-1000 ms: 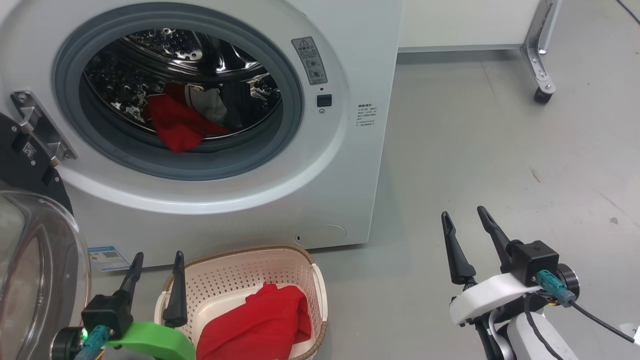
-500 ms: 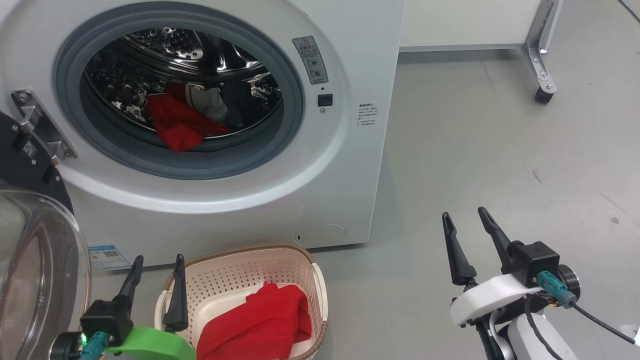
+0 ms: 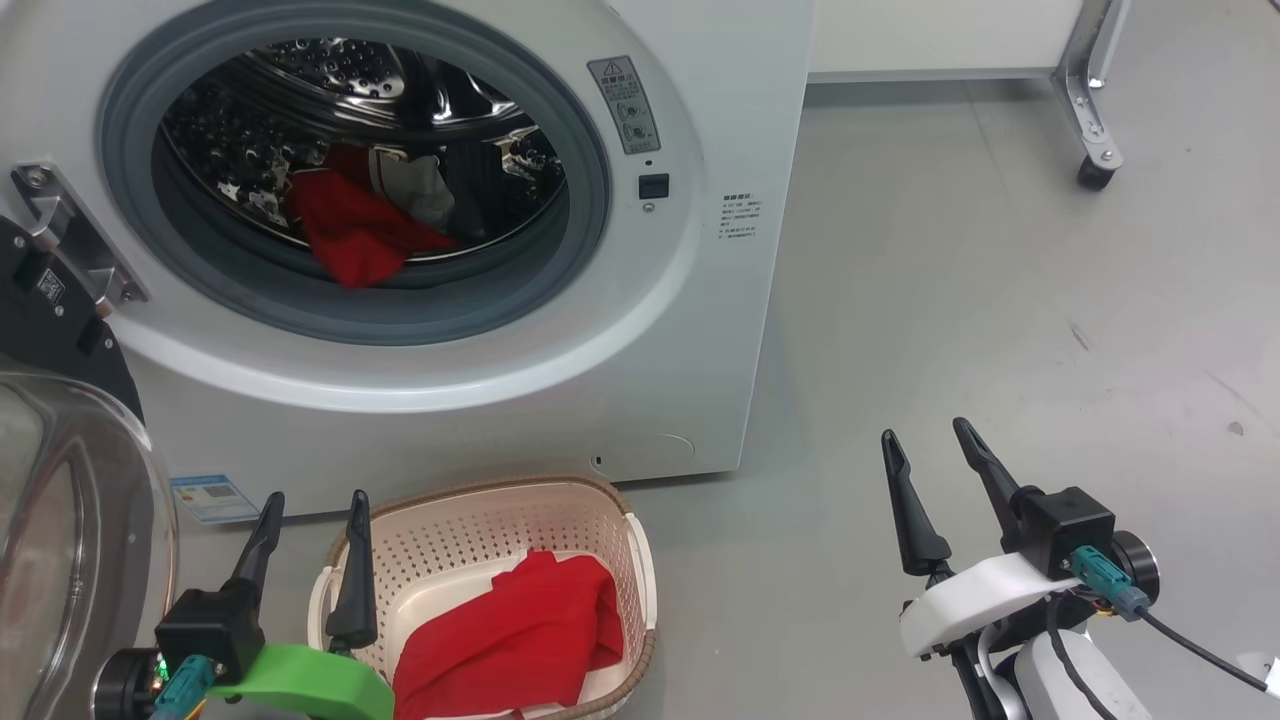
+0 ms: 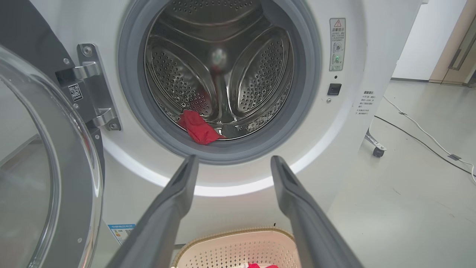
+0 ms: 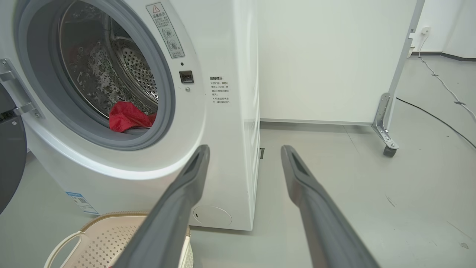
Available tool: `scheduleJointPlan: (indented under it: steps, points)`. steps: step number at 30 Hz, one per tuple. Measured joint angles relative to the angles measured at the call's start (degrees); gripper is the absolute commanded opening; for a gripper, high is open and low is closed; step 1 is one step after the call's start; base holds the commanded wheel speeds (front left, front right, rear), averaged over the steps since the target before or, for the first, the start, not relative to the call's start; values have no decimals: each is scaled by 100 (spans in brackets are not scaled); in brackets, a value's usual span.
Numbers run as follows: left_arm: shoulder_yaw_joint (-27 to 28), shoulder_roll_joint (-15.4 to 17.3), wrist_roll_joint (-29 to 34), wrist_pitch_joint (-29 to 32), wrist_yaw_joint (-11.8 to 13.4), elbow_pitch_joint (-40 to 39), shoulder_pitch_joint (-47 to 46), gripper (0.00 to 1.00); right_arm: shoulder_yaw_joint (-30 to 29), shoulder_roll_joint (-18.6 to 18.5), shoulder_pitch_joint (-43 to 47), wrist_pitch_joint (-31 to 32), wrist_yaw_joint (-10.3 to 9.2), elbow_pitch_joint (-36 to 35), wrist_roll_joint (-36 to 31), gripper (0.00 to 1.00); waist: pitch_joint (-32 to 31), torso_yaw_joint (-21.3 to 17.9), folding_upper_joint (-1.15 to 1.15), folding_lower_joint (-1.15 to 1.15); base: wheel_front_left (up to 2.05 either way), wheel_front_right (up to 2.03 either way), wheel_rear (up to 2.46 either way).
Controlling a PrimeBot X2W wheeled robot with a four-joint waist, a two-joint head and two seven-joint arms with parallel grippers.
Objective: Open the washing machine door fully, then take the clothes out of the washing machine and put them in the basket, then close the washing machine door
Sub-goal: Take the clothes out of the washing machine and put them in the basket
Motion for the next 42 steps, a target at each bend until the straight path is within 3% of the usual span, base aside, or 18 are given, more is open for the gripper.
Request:
scheduleJointPlan:
  steps: [14,22,33,42]
  points:
    - [-27,42,1,112,-2,-277,-152,100,223,-1,-210,-1,67,-148,-51,100,525,38,0,0,0,0,0]
    - [-57,121,-56,278,-238,-190,-1050,100,448,-3,-534,-1,73,-300,-32,100,1033,-29,0,0,0,0,0]
    - [-171,363,-71,1167,-464,579,-2559,100,744,-18,-1059,-1,32,-577,200,100,1858,-274,0,1,0,0,0]
    - [2,851,-34,1976,-534,1114,-3846,100,1035,-38,-1521,-1,-70,-809,453,100,2560,-568,0,1,0,0,0]
